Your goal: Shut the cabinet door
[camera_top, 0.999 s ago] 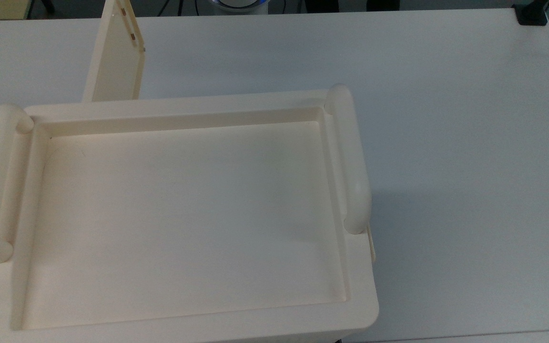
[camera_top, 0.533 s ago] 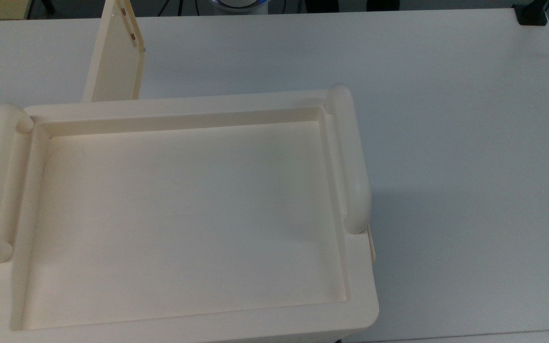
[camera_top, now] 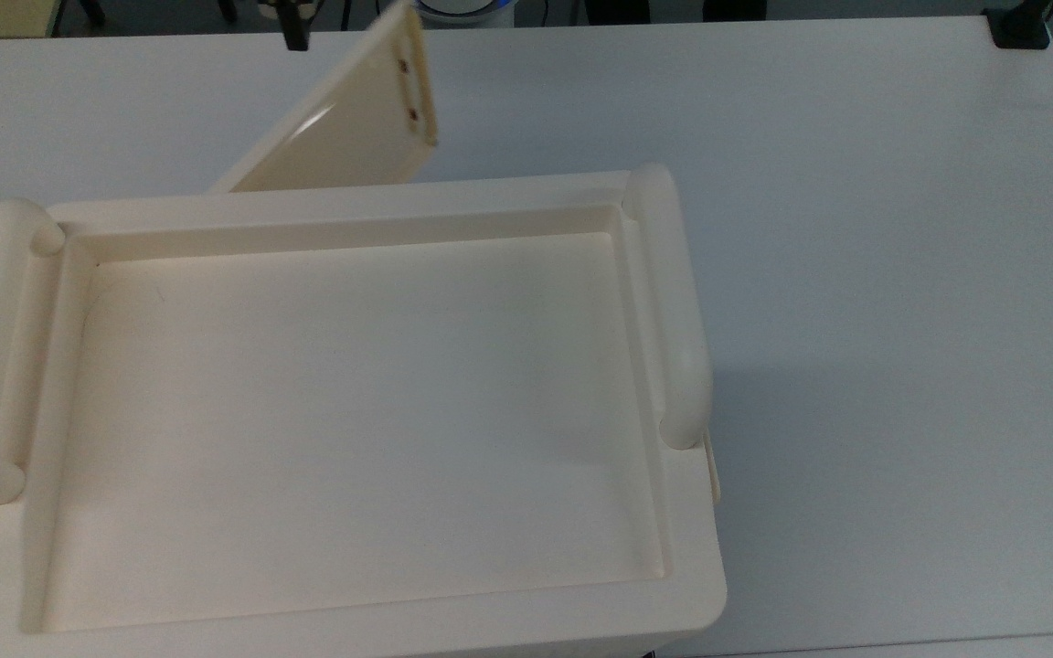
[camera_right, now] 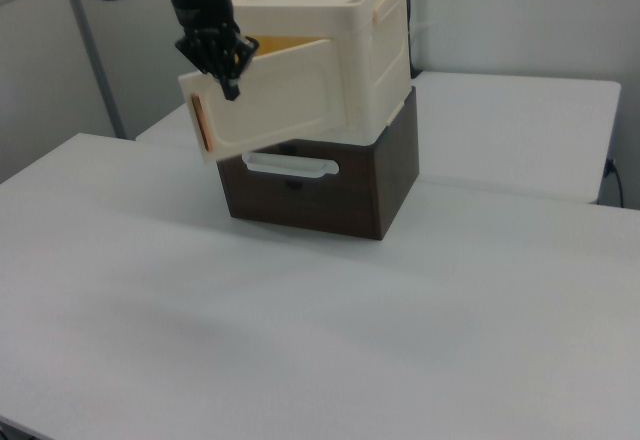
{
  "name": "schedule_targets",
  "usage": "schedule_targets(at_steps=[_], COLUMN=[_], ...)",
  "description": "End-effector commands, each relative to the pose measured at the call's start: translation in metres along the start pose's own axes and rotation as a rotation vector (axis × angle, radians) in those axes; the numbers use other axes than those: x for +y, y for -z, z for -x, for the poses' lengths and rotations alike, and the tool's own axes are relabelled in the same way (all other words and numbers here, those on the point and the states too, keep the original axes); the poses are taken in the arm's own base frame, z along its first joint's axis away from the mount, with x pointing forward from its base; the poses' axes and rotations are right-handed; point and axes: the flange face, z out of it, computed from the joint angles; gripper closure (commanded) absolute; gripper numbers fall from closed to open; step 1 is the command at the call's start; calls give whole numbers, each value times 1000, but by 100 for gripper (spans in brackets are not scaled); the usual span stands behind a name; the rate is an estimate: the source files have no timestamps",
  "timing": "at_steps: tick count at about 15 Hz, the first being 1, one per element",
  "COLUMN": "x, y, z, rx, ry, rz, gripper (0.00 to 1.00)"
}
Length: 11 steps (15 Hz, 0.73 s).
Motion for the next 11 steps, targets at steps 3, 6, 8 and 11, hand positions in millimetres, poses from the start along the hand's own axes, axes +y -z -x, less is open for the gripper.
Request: schedule_targets(at_steps=[3, 6, 8, 11], x=[-26, -28, -48, -62], y=[12, -3, -12, -36], z=[-7, -8, -9, -5], rx=[106, 78, 60, 3], ry=[-14, -10, 24, 53], rz=[-85, -82, -82, -65], gripper=[100, 100, 100, 100])
